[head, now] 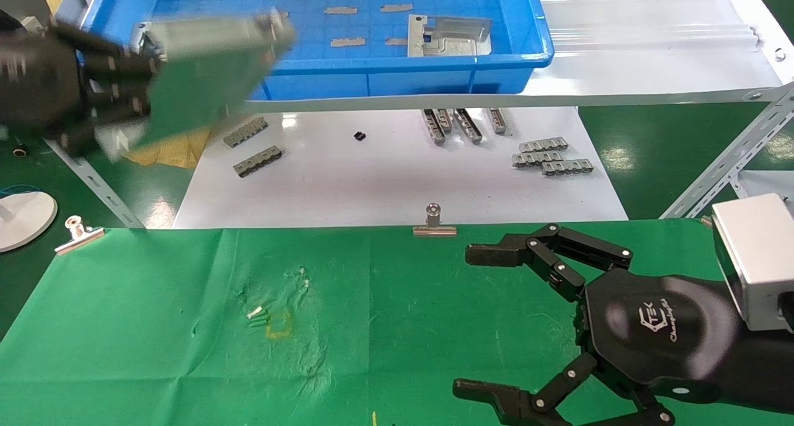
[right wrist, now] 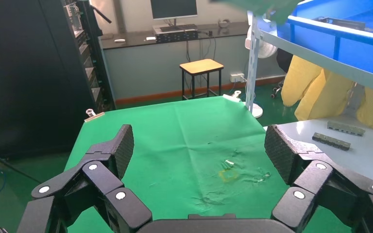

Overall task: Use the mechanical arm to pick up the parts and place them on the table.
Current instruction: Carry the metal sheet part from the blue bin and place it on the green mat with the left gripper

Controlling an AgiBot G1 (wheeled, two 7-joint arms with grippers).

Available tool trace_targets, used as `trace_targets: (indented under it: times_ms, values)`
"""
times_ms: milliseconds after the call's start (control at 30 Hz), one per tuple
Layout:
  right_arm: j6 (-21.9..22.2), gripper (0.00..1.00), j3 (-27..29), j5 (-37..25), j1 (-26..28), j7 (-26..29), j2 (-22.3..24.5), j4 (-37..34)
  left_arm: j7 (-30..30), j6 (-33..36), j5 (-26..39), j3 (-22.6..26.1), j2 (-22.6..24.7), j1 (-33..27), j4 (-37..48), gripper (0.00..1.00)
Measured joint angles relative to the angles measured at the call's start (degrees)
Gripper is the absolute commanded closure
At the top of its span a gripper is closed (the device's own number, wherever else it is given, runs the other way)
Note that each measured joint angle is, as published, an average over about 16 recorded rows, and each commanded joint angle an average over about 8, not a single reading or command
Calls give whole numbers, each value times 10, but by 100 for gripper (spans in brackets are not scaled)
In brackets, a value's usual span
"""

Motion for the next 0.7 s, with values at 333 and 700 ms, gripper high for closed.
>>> trace_targets:
  times_ms: [333,700]
  values:
    - [0,0,0,0,0,0,0,0,76,-50,29,73,-28,67,-71,100]
    - [0,0,0,0,0,0,0,0,94,-177,115,113,-24,130,-131,100]
